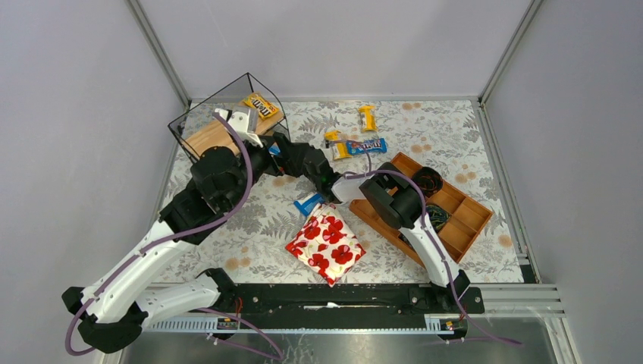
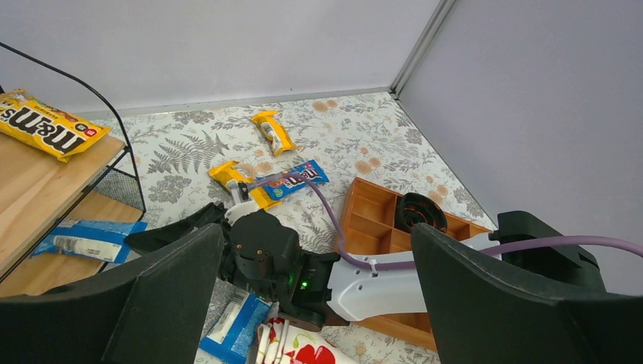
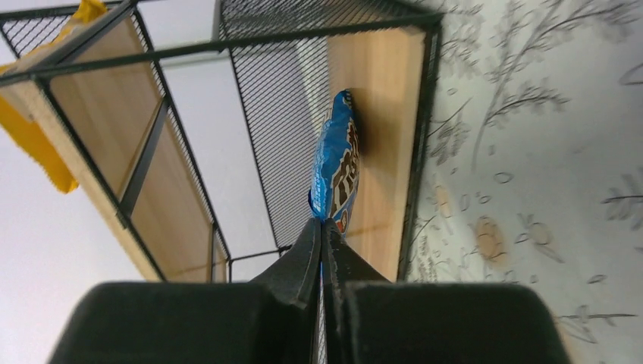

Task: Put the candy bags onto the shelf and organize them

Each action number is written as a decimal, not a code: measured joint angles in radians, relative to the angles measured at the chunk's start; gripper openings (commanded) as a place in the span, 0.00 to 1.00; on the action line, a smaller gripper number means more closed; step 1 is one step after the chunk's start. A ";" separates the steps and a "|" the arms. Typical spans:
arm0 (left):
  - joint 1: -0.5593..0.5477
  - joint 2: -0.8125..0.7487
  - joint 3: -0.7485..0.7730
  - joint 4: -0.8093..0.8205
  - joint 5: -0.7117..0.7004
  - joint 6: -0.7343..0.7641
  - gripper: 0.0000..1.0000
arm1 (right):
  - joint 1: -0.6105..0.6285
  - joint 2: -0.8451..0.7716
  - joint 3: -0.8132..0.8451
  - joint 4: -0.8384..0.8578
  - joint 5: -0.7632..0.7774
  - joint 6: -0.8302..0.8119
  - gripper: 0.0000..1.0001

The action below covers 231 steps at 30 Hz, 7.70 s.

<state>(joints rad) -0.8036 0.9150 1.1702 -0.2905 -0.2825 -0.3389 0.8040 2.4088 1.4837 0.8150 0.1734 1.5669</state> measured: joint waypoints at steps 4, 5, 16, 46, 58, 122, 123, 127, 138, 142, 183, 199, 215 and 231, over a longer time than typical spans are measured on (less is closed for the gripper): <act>-0.002 -0.006 0.000 0.000 -0.002 0.000 0.99 | 0.000 0.008 0.011 -0.042 0.055 0.004 0.00; -0.002 -0.009 0.000 0.000 -0.003 0.001 0.99 | 0.000 0.016 0.022 -0.054 0.066 0.005 0.00; -0.016 -0.017 0.000 0.000 -0.012 0.003 0.99 | 0.000 0.105 0.211 -0.212 0.183 0.003 0.00; -0.034 -0.030 0.000 0.000 -0.029 0.011 0.99 | -0.003 0.244 0.459 -0.356 0.197 -0.061 0.26; -0.034 -0.031 -0.003 0.006 -0.029 0.017 0.99 | -0.016 -0.137 -0.072 -0.285 0.000 -0.366 0.56; -0.008 0.197 0.113 -0.048 -0.021 0.032 0.99 | -0.004 -0.184 -0.140 -0.298 -0.244 -0.715 0.77; -0.008 0.182 0.090 -0.045 -0.021 0.037 0.99 | -0.009 -0.165 -0.107 -0.310 -0.249 -0.724 0.77; -0.008 0.138 0.040 -0.042 -0.022 0.049 0.99 | -0.026 -0.114 0.010 -0.395 -0.274 -0.769 0.79; -0.008 0.039 0.013 0.005 -0.005 0.047 0.99 | -0.013 -0.378 -0.158 -0.695 -0.274 -0.683 0.81; -0.008 0.006 0.010 0.013 -0.005 0.046 0.99 | 0.035 -0.447 -0.278 -0.666 -0.270 -0.517 0.80; -0.024 -0.025 -0.019 0.024 -0.010 0.043 0.99 | 0.038 -0.188 -0.354 -0.037 -0.038 -0.089 0.54; -0.025 -0.014 -0.019 0.031 -0.009 0.043 0.99 | 0.032 -0.122 -0.338 0.036 -0.088 -0.064 0.16; -0.025 -0.014 -0.019 0.031 -0.009 0.043 0.99 | 0.037 -0.219 -0.365 0.047 -0.113 0.003 0.12; -0.026 -0.030 -0.019 0.031 -0.010 0.043 0.99 | 0.076 0.023 0.147 -0.101 -0.048 0.009 0.11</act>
<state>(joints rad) -0.8299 0.8852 1.1511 -0.2600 -0.2920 -0.2958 0.8803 2.4317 1.6310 0.7139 0.1253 1.5761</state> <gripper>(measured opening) 0.987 0.229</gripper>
